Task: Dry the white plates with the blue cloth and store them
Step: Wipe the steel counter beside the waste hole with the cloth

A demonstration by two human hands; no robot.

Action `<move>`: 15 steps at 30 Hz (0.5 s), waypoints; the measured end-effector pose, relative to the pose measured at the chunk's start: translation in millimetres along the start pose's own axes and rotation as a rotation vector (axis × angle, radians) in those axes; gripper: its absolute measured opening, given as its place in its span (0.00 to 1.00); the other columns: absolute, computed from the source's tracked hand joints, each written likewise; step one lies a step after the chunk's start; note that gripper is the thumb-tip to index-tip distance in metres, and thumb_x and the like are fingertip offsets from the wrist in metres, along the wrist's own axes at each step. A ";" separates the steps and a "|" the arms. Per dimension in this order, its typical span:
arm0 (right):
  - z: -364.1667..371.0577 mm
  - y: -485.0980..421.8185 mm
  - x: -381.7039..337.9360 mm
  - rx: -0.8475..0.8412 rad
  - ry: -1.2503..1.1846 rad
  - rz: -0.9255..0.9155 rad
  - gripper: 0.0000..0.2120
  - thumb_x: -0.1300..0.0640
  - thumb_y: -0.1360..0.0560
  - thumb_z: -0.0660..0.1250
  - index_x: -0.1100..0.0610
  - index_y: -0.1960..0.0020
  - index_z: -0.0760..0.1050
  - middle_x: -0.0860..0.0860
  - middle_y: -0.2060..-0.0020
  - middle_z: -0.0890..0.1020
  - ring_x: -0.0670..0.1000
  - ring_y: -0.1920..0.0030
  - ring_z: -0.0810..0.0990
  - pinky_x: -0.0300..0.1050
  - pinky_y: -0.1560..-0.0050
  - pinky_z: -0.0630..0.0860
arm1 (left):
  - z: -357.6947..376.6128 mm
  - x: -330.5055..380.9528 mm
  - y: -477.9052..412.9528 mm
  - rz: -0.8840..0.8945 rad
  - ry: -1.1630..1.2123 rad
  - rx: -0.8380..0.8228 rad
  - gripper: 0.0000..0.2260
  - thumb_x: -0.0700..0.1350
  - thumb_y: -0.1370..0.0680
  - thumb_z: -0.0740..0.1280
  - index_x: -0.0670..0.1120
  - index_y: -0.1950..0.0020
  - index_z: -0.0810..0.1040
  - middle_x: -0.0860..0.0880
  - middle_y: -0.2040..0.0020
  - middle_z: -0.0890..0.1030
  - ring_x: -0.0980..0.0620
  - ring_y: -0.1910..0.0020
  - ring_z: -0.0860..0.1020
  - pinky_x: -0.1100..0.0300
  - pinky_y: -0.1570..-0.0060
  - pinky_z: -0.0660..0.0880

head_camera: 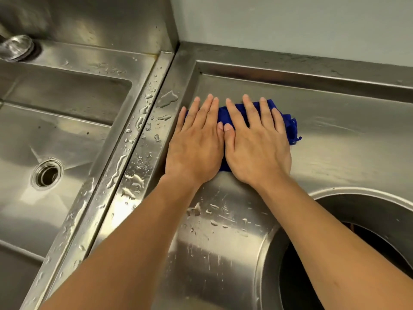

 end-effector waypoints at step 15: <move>-8.3 119.0 -37.9 -0.129 -0.042 -0.093 0.27 0.46 0.15 0.45 0.49 0.18 0.60 0.55 0.19 0.64 0.60 0.18 0.58 0.59 0.20 0.54 | -12.5 -14.7 121.2 0.079 0.035 -0.251 0.30 0.54 0.15 0.39 0.45 0.14 0.43 0.47 0.13 0.45 0.47 0.15 0.39 0.52 0.20 0.35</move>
Point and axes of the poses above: each hand's wrist, its own y-axis away from the middle knuckle, its own z-axis out of the palm, x = y × z, the point moved 4 cm from there along -y, towards the middle knuckle
